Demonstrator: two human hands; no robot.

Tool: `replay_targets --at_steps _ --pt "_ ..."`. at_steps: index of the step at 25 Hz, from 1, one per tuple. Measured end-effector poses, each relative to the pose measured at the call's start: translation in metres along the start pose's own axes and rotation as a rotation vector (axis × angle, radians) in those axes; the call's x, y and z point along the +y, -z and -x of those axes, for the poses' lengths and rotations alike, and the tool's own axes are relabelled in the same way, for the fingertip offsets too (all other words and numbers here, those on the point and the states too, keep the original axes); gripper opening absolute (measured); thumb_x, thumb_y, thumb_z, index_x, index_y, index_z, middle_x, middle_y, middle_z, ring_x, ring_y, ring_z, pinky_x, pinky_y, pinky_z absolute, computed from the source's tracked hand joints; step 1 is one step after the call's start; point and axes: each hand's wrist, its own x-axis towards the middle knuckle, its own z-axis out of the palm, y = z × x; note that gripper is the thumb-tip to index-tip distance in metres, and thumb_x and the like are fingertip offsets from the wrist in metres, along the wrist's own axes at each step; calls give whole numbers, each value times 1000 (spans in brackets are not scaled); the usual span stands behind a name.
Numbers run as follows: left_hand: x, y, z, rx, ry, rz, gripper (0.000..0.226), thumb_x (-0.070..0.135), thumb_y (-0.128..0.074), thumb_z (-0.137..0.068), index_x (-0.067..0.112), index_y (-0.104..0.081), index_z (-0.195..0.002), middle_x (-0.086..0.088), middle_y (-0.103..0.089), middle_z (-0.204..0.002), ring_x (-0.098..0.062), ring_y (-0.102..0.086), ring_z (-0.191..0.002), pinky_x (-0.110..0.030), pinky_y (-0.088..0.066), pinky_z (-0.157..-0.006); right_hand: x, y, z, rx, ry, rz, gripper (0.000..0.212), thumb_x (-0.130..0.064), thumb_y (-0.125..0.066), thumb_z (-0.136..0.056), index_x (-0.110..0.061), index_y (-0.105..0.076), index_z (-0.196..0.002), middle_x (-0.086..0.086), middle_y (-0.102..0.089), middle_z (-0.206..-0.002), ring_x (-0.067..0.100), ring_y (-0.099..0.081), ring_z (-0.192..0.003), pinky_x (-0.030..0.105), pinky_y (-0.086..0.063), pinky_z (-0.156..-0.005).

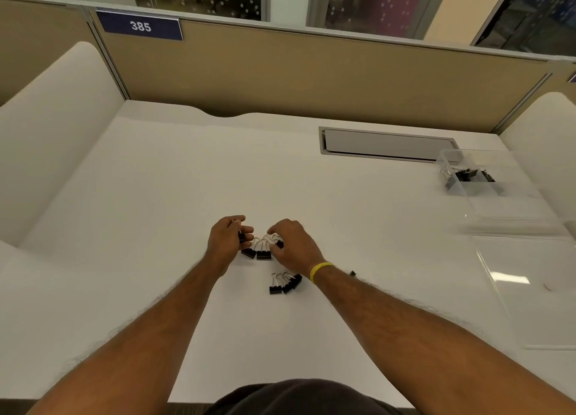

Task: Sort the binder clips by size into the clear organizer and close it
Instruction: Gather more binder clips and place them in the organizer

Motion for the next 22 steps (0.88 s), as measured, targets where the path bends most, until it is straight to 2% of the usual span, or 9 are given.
replay_targets --at_steps 4,10,14,17,19,22 --pt "-8 9 -1 37 -2 -3 26 9 -37 -100 5 -58 -115 -15 -66 -93 -20 -63 -77 -30 -56 -66 1 -7 -1 -97 21 213 34 -29 -55 -92 -19 -60 -124 3 -51 -132 23 -43 -122 35 -44 -91" --pt "-12 12 -3 60 -4 17 23 10 -39 -100 7 -59 -110 -15 -65 -91 -21 -63 -77 -31 -57 -70 13 -3 1 -37 13 240 28 -23 -54 -92 -16 -65 -118 4 -55 -125 25 -47 -117 35 -43 -92" --pt "-11 10 -3 57 -1 22 22 10 -39 -100 7 -59 -109 -14 -65 -90 -21 -63 -77 -33 -58 -72 23 0 2 -75 -25 214 32 -11 -50 -91 -17 -64 -119 2 -55 -122 23 -46 -116 34 -47 -85" --pt "-11 10 -4 57 0 19 22 10 -39 -100 7 -59 -108 -14 -65 -89 -21 -63 -77 -32 -57 -72 30 4 1 -78 -34 206 34 -5 -48 -91 -15 -65 -118 4 -59 -118 24 -49 -113 35 -46 -89" --pt "-11 9 -4 57 1 21 22 10 -39 -100 7 -59 -109 -14 -65 -89 -21 -63 -76 -32 -57 -71 34 6 4 -29 -78 134 32 -5 -51 -89 -13 -65 -117 6 -61 -116 25 -51 -111 34 -45 -92" --pt "-11 7 -3 58 2 23 21 10 -40 -100 6 -59 -108 -14 -64 -89 -20 -63 -76 -30 -57 -69 31 6 5 132 -197 -68 27 -9 -57 -88 -13 -64 -113 5 -62 -112 22 -55 -107 34 -47 -92"
